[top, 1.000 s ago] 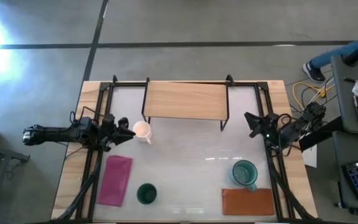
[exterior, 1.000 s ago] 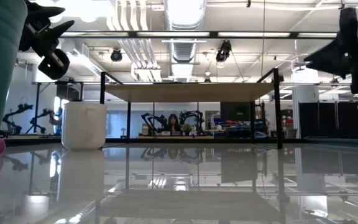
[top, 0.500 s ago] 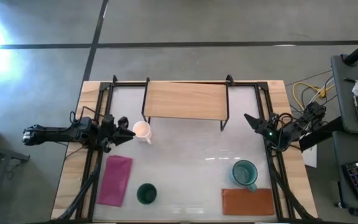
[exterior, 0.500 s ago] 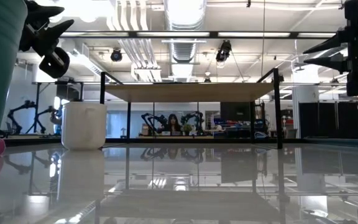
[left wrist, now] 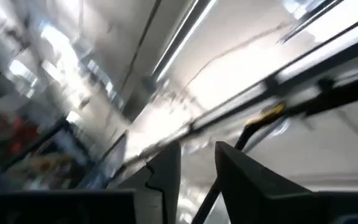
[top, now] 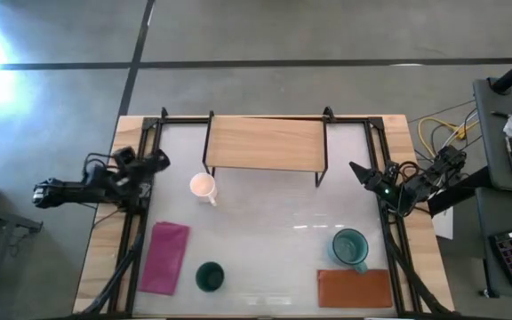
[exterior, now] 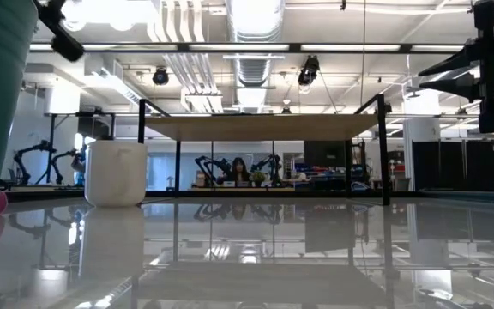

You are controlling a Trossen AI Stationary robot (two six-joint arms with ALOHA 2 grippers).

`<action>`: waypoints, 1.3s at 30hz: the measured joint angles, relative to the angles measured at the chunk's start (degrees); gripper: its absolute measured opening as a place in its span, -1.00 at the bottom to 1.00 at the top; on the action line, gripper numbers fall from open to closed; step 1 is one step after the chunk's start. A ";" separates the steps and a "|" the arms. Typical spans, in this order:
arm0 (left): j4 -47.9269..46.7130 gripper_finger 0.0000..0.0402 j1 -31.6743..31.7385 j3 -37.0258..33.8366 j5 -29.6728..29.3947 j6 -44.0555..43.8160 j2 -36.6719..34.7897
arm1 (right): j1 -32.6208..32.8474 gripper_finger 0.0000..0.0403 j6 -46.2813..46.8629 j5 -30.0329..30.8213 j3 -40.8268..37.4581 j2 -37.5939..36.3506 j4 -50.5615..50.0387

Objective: Stack small to large cups/mugs on shelf
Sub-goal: Put the white mug on the shelf

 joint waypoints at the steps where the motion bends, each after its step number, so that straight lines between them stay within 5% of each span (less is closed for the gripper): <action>1: 2.13 -0.57 0.00 0.00 -0.01 0.57 -0.04 | 0.00 -0.63 0.00 0.00 -0.01 0.00 0.04; 9: 8.94 -0.57 -0.06 2.93 -6.53 6.50 0.30 | 0.00 -0.62 0.03 0.00 -0.01 0.00 0.20; 12: 8.84 -0.57 -0.01 4.88 -18.30 14.55 1.40 | 0.00 -0.64 0.01 0.02 -0.01 0.00 0.20; 14: 4.01 -0.57 0.01 7.59 -18.44 16.34 3.17 | 0.00 -0.64 0.06 -0.03 0.00 -0.04 0.20; 16: -11.21 -0.57 0.00 12.34 -12.44 16.39 4.31 | -0.02 -0.63 0.88 -0.44 0.01 -0.05 0.30; 18: -37.04 -0.57 -0.04 20.41 -8.74 16.39 5.95 | -0.02 -0.62 0.94 -0.44 0.01 -0.04 0.29; 22: -93.68 -0.57 0.02 38.61 -15.56 13.13 12.82 | -0.02 -0.60 1.07 -0.44 0.01 -0.07 0.40; 26: -119.20 -0.57 0.02 47.83 -15.67 3.13 21.65 | -0.02 -0.60 1.07 -0.44 0.01 -0.04 1.24; 31: -118.67 -0.45 0.02 48.09 -11.55 2.09 28.28 | -0.02 -0.60 0.06 -0.41 0.01 -0.07 1.23; 39: -114.88 0.02 0.16 47.48 -11.96 -2.03 45.11 | 0.00 -0.60 0.00 -0.42 0.01 -0.07 1.18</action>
